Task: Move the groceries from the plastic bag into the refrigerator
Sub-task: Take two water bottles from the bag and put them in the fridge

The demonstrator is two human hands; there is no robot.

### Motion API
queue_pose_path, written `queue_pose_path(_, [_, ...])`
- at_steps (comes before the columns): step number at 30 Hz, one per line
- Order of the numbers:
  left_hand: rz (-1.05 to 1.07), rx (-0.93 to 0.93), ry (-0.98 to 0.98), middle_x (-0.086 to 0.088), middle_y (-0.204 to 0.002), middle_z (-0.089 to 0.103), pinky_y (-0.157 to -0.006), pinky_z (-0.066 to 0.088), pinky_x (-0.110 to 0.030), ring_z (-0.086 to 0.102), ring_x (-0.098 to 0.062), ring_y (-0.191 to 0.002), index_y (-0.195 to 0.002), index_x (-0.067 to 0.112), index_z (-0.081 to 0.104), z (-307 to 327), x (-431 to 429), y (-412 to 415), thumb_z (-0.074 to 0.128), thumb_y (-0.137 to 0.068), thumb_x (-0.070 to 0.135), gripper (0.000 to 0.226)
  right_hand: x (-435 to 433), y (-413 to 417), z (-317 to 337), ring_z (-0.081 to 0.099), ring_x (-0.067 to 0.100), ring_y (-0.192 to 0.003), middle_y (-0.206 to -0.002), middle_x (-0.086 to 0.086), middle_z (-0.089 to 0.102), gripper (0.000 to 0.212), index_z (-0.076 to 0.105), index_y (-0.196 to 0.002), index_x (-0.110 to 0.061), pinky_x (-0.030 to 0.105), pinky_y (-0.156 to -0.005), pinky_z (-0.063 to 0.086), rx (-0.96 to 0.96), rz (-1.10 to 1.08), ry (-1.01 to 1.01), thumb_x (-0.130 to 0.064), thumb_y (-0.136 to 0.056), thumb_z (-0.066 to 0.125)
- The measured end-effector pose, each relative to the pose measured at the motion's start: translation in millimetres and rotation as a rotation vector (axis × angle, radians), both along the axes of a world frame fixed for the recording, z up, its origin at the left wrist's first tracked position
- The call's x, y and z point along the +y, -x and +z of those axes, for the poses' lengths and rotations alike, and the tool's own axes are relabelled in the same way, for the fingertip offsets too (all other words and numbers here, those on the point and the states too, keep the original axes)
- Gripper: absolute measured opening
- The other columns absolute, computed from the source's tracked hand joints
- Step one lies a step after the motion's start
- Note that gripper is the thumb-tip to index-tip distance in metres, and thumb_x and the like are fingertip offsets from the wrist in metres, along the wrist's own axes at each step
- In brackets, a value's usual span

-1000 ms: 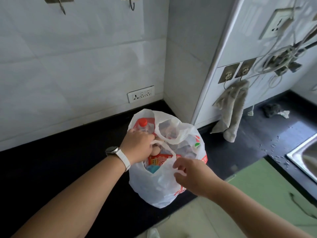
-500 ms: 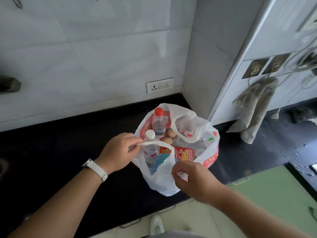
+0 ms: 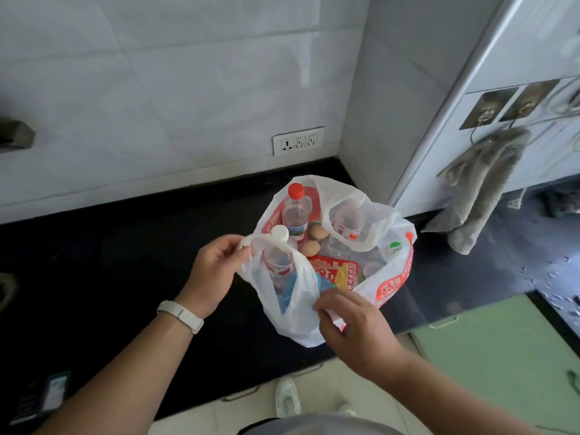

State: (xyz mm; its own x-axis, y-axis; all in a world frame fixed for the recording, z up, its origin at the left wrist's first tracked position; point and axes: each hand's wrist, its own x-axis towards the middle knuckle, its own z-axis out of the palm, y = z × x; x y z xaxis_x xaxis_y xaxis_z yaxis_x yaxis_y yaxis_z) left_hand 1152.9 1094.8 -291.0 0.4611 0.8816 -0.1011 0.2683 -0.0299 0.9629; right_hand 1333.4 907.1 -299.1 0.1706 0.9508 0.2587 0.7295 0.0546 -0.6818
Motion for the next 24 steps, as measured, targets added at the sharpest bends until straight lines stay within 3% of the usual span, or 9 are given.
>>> queue_pose_path(2, [-0.050,-0.019,0.016,-0.001,-0.093,0.073,-0.081,0.056,-0.026,0.069,-0.015,-0.091,-0.095,0.015,0.074,-0.8,0.2,1.2,0.060,-0.095,0.009,0.015,0.8,1.6,-1.7,0.063,0.005,-0.085,-0.095,-0.008,0.069,0.013,0.068,-0.094,-0.019,0.014,-0.080,0.051,-0.046,0.089,0.030,-0.020,-0.089,0.056])
queue_pose_path(6, [-0.224,0.207,-0.135,0.002,-0.085,0.069,-0.076,0.055,-0.025,0.065,-0.014,-0.083,-0.093,0.025,0.076,-26.9,3.9,16.0,0.067,-0.091,0.008,0.019,1.2,2.5,-19.6,0.063,0.007,-0.085,-0.097,-0.010,0.069,0.015,0.069,-0.099,-0.022,0.019,-0.081,0.053,-0.085,0.193,0.225,-0.018,-0.090,0.057])
queue_pose_path(10, [-0.335,0.419,-0.208,0.006,-0.083,0.066,-0.073,0.054,-0.026,0.063,-0.008,-0.079,-0.094,0.034,0.076,-55.1,13.8,28.0,0.067,-0.092,0.016,0.020,1.2,3.6,-36.8,0.064,0.007,-0.088,-0.100,-0.010,0.070,0.015,0.069,-0.103,-0.023,0.016,-0.084,0.051,-0.102,0.177,0.276,-0.022,-0.092,0.058])
queue_pose_path(15, [-0.422,0.632,-0.220,0.006,-0.092,0.065,-0.080,0.055,-0.034,0.062,-0.010,-0.086,-0.093,0.024,0.078,-77.8,21.0,25.7,0.058,-0.097,0.024,0.021,1.3,12.1,-46.4,0.065,0.007,-0.074,-0.091,-0.011,0.070,0.013,0.069,-0.097,-0.024,0.019,-0.071,0.055,-0.172,0.121,0.222,-0.019,-0.087,0.064])
queue_pose_path(19, [-0.475,0.718,-0.268,0.004,-0.091,0.064,-0.080,0.056,-0.040,0.062,-0.011,-0.083,-0.084,0.018,0.075,-94.4,22.5,19.2,0.055,-0.097,0.029,0.027,-8.4,11.5,-66.6,0.066,0.013,-0.070,-0.088,-0.009,0.071,0.018,0.068,-0.100,-0.025,0.028,-0.067,0.057,-0.266,0.131,0.274,-0.026,-0.086,0.056])
queue_pose_path(24, [-0.545,0.730,-0.269,0.009,-0.096,0.064,-0.082,0.056,-0.036,0.061,-0.006,-0.087,-0.086,0.022,0.073,-108.7,22.2,16.1,0.057,-0.096,0.029,0.020,-20.0,-5.8,-103.4,0.063,0.019,-0.107,-0.120,-0.004,0.068,0.036,0.061,-0.125,-0.025,0.032,-0.096,0.049,-0.308,0.101,0.591,-0.028,-0.091,0.052])
